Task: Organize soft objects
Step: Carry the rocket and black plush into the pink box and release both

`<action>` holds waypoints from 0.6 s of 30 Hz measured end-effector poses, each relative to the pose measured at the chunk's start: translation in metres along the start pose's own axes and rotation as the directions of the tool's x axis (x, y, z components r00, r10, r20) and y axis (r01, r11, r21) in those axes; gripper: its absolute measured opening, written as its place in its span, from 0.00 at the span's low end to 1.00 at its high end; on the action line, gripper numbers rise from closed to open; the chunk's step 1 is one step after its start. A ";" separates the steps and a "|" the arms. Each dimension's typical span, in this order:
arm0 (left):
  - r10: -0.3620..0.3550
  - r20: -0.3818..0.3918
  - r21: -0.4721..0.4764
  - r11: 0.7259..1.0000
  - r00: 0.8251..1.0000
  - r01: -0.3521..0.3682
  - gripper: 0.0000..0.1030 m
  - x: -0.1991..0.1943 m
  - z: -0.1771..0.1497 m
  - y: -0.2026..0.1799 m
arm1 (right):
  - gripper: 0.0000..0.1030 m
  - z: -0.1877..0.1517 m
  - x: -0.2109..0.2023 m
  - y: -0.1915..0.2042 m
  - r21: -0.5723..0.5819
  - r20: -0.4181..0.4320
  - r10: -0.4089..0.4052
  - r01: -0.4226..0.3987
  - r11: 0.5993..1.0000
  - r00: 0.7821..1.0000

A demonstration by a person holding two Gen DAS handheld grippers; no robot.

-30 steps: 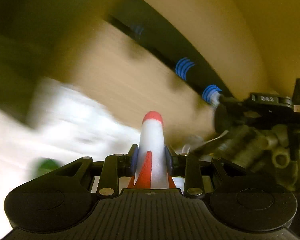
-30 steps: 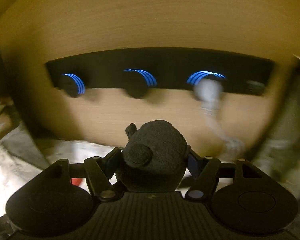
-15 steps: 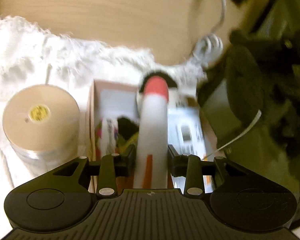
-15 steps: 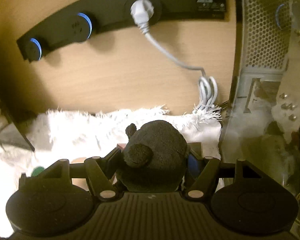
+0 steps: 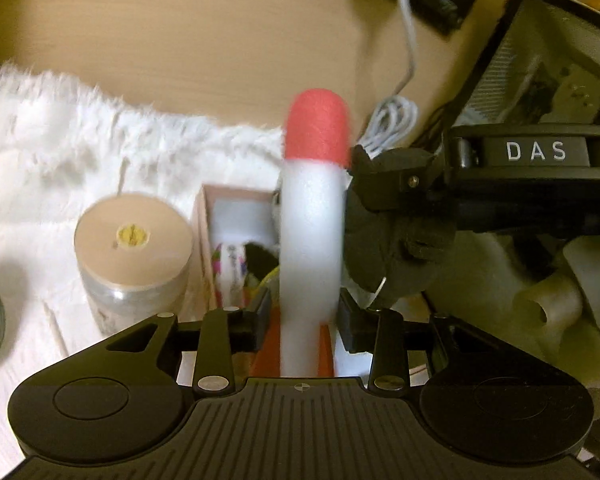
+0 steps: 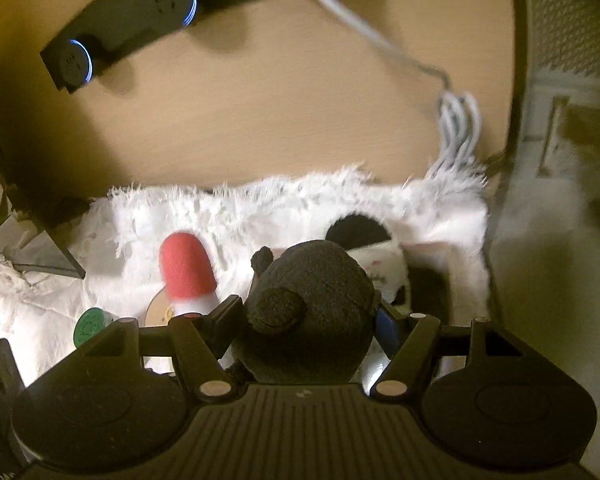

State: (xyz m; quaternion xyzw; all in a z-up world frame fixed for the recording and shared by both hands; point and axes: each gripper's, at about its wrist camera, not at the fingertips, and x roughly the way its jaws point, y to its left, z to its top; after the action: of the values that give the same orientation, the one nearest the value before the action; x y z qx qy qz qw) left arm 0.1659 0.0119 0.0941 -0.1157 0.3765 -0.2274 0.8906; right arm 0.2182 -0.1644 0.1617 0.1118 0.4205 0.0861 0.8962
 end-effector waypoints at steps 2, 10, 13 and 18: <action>-0.005 0.000 -0.012 1.000 1.000 0.005 0.36 0.006 0.001 0.005 | 0.67 0.000 0.017 -0.004 0.020 -0.046 0.000 0.001 1.000 0.999; 0.007 -0.050 -0.001 1.000 0.999 -0.007 0.36 0.034 0.007 0.012 | 0.67 -0.006 0.050 -0.018 0.069 -0.087 -0.003 0.009 0.998 0.996; 0.006 -0.082 0.019 1.000 0.997 -0.004 0.36 0.049 0.005 0.010 | 0.67 -0.003 0.049 -0.013 0.035 -0.058 -0.049 0.051 0.998 0.997; -0.048 -0.093 0.006 0.999 0.994 0.049 0.36 0.050 0.012 0.012 | 0.67 0.001 0.042 -0.018 0.056 -0.046 -0.073 0.075 0.996 0.996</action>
State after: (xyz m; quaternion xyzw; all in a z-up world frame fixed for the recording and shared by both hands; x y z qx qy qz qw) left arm 0.2088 -0.0022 0.0668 -0.1104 0.4138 -0.2557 0.8667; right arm 0.2471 -0.1718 0.1264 0.1203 0.4463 0.0431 0.8857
